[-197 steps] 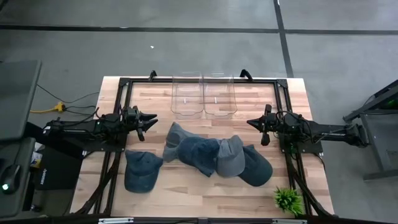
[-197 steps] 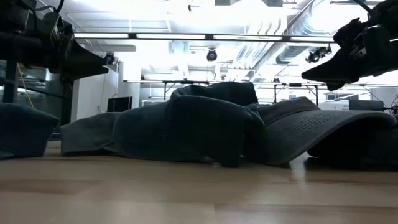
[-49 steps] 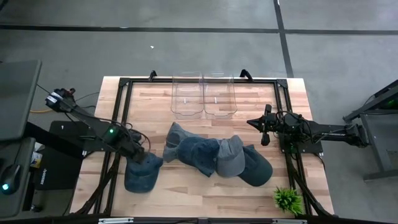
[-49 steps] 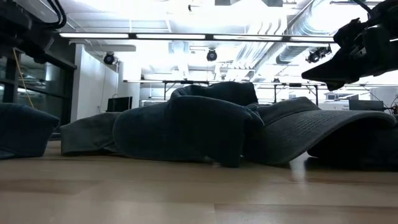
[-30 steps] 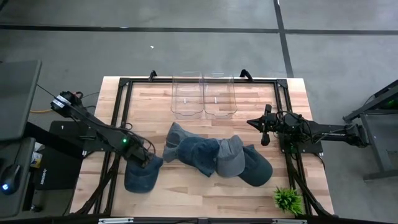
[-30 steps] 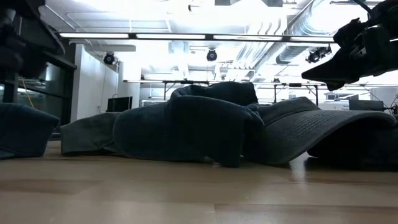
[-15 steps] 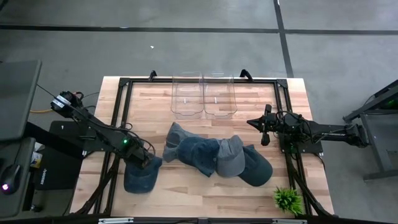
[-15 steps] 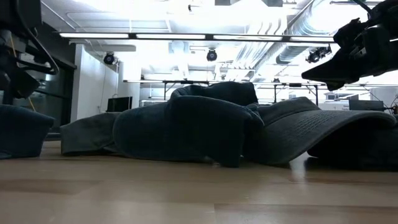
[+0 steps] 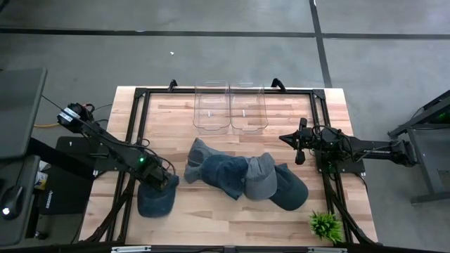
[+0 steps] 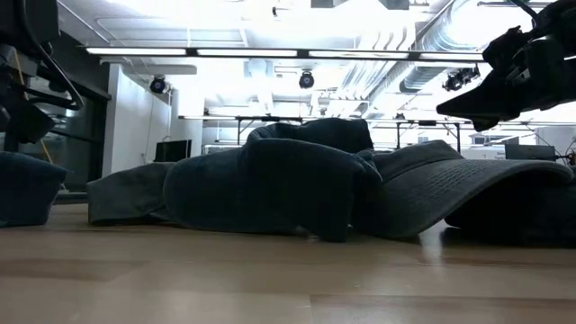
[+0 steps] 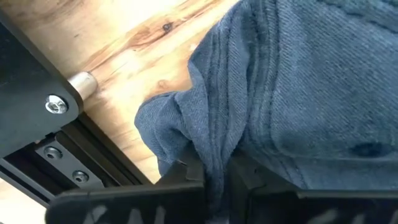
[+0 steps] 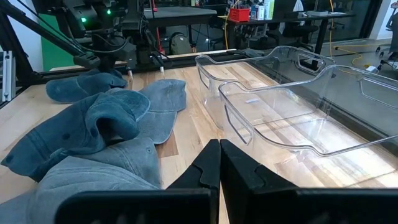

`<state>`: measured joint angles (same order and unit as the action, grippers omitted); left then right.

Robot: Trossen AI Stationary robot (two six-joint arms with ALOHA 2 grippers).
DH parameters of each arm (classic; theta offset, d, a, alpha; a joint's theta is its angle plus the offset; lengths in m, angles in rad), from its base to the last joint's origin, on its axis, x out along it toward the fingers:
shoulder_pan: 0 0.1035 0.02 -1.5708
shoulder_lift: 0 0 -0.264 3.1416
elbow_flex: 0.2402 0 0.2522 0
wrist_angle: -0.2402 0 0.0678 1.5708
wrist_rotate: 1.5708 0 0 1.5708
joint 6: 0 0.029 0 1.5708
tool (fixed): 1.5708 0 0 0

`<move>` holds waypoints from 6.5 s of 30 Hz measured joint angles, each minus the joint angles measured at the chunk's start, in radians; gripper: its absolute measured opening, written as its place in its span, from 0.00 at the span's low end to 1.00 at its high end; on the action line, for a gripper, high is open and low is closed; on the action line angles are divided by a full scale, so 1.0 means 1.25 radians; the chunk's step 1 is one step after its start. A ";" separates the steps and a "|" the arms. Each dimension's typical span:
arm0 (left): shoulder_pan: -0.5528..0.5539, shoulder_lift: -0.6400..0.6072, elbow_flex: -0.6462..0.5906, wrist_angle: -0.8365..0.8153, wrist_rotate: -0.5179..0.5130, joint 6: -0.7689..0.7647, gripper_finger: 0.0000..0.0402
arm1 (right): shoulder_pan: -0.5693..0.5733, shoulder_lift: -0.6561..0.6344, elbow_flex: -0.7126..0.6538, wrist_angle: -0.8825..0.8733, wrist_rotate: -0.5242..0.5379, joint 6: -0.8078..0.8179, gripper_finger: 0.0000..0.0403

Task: Pick & Place hat
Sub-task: Put the left blue cap into the left transparent bin

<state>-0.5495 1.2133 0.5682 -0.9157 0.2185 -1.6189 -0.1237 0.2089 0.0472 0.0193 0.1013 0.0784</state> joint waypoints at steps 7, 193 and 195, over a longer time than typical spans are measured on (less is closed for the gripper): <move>0.000 -0.002 0.009 -0.002 0.001 0.019 0.01 | 0.000 0.000 0.000 0.000 0.000 0.000 0.00; 0.786 0.252 0.283 0.642 -0.440 0.662 0.02 | 0.000 0.000 0.000 0.000 0.000 0.000 0.00; 0.786 0.252 0.283 0.635 -0.441 0.689 0.05 | 0.000 0.000 0.000 0.000 0.000 0.000 0.00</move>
<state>0.4324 1.5288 0.9215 -0.1215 -0.3326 -0.7576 -0.1234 0.2092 0.0471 0.0193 0.1013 0.0788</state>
